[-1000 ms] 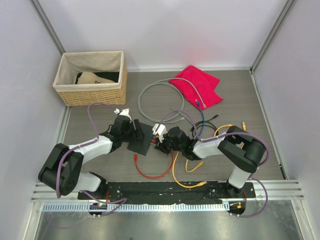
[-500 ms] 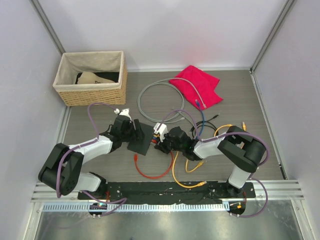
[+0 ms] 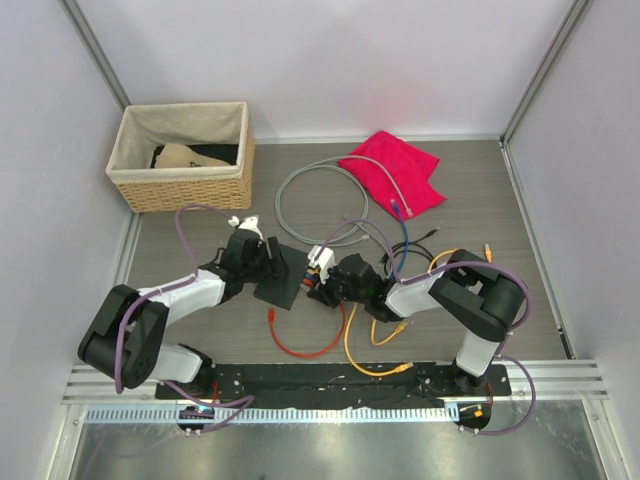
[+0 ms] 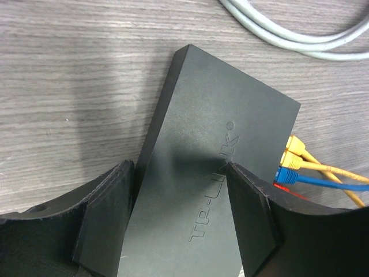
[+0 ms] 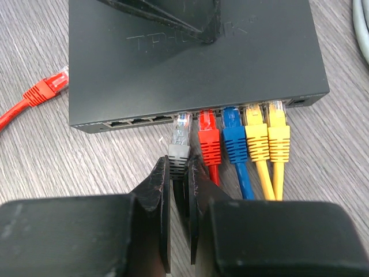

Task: Insert the plug into the switch port
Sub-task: Insert the connector into the switch port.

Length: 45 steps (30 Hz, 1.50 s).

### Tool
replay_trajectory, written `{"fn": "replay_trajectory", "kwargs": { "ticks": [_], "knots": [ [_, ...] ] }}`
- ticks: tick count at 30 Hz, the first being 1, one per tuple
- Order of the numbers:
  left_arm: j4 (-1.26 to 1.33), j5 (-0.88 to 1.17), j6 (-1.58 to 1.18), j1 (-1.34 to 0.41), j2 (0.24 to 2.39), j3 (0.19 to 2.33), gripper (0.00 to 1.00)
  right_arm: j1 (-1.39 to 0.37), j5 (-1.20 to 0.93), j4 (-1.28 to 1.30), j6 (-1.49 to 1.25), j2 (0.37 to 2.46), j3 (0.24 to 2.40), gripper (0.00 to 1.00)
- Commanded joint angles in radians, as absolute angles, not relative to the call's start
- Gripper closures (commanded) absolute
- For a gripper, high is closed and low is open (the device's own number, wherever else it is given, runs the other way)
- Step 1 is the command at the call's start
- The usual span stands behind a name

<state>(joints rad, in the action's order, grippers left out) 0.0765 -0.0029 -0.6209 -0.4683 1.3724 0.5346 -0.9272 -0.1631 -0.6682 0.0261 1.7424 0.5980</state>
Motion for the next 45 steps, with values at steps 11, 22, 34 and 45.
{"fn": "replay_trajectory", "kwargs": {
  "ticks": [11, 22, 34, 45],
  "knots": [
    [0.057, 0.222, -0.644, -0.483, 1.470, 0.509, 0.30, -0.931, -0.163, -0.786, 0.029, 1.766, 0.650, 0.99],
    [0.064, 0.256, -0.680, -0.560, 1.430, 0.477, 0.34, -0.931, -0.074, -0.848, 0.028, 1.796, 0.733, 0.99],
    [-0.152, -0.067, -0.678, -0.638, 1.419, 0.563, 0.41, -0.956, -0.114, -0.738, 0.029, 1.796, 0.792, 0.85],
    [-0.317, -0.285, -0.718, -0.609, 1.473, 0.641, 0.43, -0.957, -0.046, -0.345, 0.037, 1.649, 0.784, 0.60]
  ]
}}
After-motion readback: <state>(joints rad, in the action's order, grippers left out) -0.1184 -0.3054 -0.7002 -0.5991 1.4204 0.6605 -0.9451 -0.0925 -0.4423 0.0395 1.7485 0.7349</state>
